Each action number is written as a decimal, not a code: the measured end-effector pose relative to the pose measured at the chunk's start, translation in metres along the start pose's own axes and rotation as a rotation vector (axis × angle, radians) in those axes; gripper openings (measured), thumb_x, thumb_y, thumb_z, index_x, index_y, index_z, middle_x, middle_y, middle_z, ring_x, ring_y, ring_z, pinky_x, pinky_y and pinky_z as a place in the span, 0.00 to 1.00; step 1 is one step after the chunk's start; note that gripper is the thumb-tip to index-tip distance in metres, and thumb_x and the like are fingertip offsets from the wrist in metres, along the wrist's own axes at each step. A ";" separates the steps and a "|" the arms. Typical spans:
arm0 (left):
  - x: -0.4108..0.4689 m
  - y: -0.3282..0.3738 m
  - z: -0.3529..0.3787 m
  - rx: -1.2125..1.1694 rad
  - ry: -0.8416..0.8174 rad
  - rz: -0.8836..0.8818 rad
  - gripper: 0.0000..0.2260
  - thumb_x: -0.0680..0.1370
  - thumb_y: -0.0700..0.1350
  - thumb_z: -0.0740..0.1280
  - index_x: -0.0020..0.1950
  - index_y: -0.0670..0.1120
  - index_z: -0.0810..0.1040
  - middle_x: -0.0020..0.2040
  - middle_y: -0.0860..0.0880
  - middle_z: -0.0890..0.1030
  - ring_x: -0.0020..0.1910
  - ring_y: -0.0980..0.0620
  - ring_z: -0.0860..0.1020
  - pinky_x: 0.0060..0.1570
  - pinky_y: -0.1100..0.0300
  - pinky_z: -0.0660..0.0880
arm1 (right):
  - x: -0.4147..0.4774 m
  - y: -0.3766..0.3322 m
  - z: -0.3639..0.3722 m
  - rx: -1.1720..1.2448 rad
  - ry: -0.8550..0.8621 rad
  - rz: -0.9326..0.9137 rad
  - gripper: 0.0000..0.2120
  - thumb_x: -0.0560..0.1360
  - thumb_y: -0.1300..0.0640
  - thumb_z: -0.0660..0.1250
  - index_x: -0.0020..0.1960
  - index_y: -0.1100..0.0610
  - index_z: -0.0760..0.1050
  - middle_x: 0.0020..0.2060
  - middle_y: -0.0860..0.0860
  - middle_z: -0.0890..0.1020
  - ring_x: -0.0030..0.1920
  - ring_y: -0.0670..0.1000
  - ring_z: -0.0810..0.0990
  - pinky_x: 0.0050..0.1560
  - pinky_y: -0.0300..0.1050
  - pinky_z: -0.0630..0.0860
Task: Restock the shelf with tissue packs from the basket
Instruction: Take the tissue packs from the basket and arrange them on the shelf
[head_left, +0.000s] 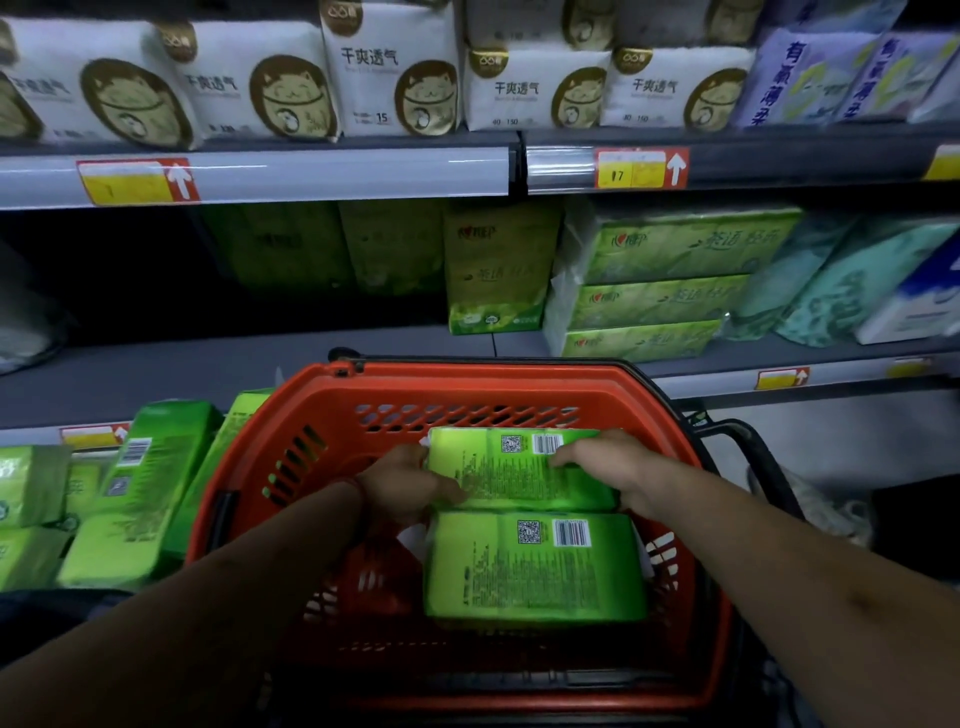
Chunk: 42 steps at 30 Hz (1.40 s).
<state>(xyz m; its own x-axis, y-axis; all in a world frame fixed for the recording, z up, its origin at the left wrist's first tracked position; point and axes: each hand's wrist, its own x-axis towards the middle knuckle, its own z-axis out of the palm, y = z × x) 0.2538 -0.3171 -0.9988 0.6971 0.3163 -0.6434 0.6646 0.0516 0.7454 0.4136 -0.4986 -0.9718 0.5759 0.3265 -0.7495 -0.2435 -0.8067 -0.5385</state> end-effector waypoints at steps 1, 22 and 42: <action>-0.001 0.001 -0.003 -0.005 0.030 -0.017 0.08 0.72 0.30 0.74 0.46 0.41 0.80 0.32 0.48 0.83 0.27 0.54 0.80 0.32 0.63 0.77 | -0.001 -0.002 0.000 0.019 0.001 0.001 0.38 0.65 0.48 0.77 0.73 0.54 0.71 0.67 0.56 0.77 0.66 0.60 0.77 0.69 0.61 0.73; -0.067 0.083 -0.070 -0.544 0.467 0.652 0.21 0.66 0.43 0.82 0.58 0.41 0.86 0.56 0.38 0.86 0.52 0.42 0.86 0.55 0.48 0.83 | -0.089 -0.083 -0.019 0.700 0.143 -0.651 0.25 0.67 0.73 0.74 0.59 0.54 0.82 0.48 0.53 0.88 0.44 0.50 0.86 0.37 0.38 0.81; -0.084 0.090 -0.049 -0.603 0.323 0.687 0.44 0.55 0.44 0.86 0.69 0.47 0.73 0.60 0.42 0.85 0.57 0.40 0.85 0.54 0.39 0.82 | -0.092 -0.103 -0.038 0.939 0.088 -0.868 0.23 0.74 0.60 0.75 0.68 0.55 0.77 0.55 0.53 0.87 0.51 0.52 0.87 0.49 0.48 0.82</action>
<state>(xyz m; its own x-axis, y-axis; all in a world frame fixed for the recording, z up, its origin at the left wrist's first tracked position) 0.2419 -0.2924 -0.8687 0.7143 0.6995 -0.0221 -0.1729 0.2070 0.9629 0.4155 -0.4648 -0.8331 0.8625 0.5060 -0.0094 -0.1980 0.3201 -0.9265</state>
